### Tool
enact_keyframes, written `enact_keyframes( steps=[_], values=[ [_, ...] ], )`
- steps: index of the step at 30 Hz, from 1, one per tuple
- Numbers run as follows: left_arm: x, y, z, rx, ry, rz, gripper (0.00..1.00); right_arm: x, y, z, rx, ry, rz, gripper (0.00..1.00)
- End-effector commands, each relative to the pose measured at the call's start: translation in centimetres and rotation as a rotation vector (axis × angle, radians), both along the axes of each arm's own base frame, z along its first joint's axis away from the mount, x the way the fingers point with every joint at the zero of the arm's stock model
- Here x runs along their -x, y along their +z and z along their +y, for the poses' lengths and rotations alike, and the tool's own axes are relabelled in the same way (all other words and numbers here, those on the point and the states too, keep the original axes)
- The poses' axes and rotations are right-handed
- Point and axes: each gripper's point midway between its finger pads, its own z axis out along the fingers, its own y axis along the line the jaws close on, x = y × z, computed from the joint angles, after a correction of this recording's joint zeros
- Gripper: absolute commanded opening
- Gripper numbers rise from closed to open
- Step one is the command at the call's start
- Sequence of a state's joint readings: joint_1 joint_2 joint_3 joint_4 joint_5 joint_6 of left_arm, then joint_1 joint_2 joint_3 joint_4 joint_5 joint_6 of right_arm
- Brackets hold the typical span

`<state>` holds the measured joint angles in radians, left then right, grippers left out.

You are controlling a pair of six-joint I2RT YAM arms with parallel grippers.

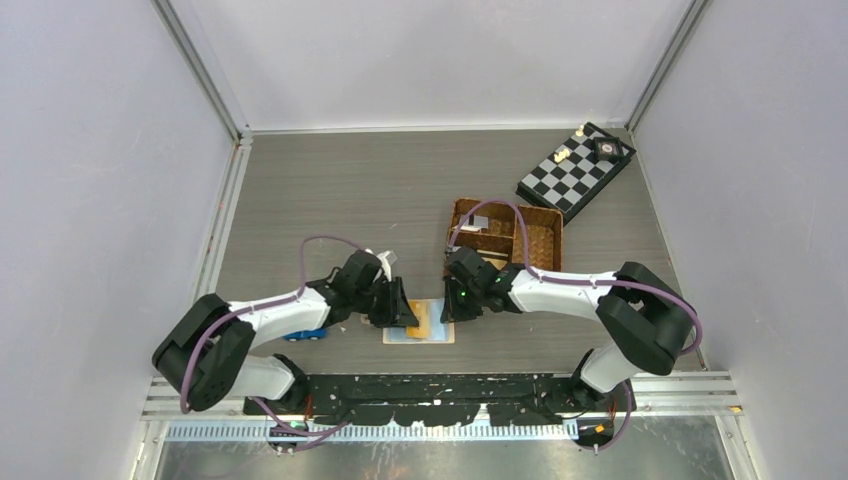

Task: Put the credit cards into the card holder
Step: Insert the credit card into the card holder.

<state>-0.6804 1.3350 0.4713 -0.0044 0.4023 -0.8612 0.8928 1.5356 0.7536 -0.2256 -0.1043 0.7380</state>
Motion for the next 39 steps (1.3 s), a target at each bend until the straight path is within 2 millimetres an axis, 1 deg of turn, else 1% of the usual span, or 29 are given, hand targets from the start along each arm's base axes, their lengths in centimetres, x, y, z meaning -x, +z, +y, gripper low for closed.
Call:
enact_keyframes(
  steps=[1,4,7,11,12,13,16,18,20,26,30,33,37,39],
  values=[
    [-0.1,0.2,1.6,-0.099,-0.012,-0.041,0.37,-0.9,1.0,-0.1,-0.002,-0.028,-0.036,0.01],
    [-0.2,0.8,1.7,-0.100,-0.011,-0.054,0.40,-0.9,1.0,-0.1,-0.001,-0.026,-0.035,0.00],
    [-0.2,1.0,1.9,-0.111,-0.008,-0.064,0.43,-0.9,0.9,0.0,0.001,-0.025,-0.033,0.01],
    [0.0,0.5,1.8,-0.107,-0.016,-0.047,0.44,-0.8,0.9,0.1,-0.002,-0.025,-0.028,0.01],
    [0.0,0.3,1.6,-0.103,-0.020,-0.041,0.44,-0.8,0.9,0.2,-0.003,-0.025,-0.025,0.04],
    [0.0,0.2,1.5,-0.099,-0.023,-0.036,0.42,-0.8,1.0,0.2,-0.003,-0.027,-0.022,0.08],
    [-0.2,0.1,1.1,-0.095,-0.032,-0.037,0.39,-0.9,1.3,0.2,-0.006,-0.034,-0.022,0.28],
    [-0.3,0.0,0.9,-0.098,-0.036,-0.040,0.36,-1.0,1.5,-0.1,-0.002,-0.046,-0.028,0.38],
    [-0.4,0.0,0.9,-0.101,-0.037,-0.042,0.34,-1.1,1.8,-0.3,0.003,-0.059,-0.036,0.43],
    [-0.5,-0.2,0.9,-0.111,-0.037,-0.041,0.32,-1.1,2.2,-1.0,0.004,-0.094,-0.036,0.43],
    [-0.6,-0.1,0.9,-0.120,-0.039,-0.047,0.29,-1.0,2.4,-1.0,-0.006,-0.101,-0.038,0.36],
    [-0.5,-0.2,1.0,-0.135,-0.047,-0.048,0.28,-0.9,2.3,-0.7,-0.018,-0.094,-0.029,0.29],
    [-0.5,0.0,0.9,-0.142,-0.053,-0.053,0.26,-0.8,1.9,-0.2,-0.028,-0.086,-0.012,0.26],
    [-0.5,-0.1,1.0,-0.148,-0.054,-0.055,0.24,-0.7,1.7,-0.2,-0.026,-0.083,-0.005,0.23]
  ],
)
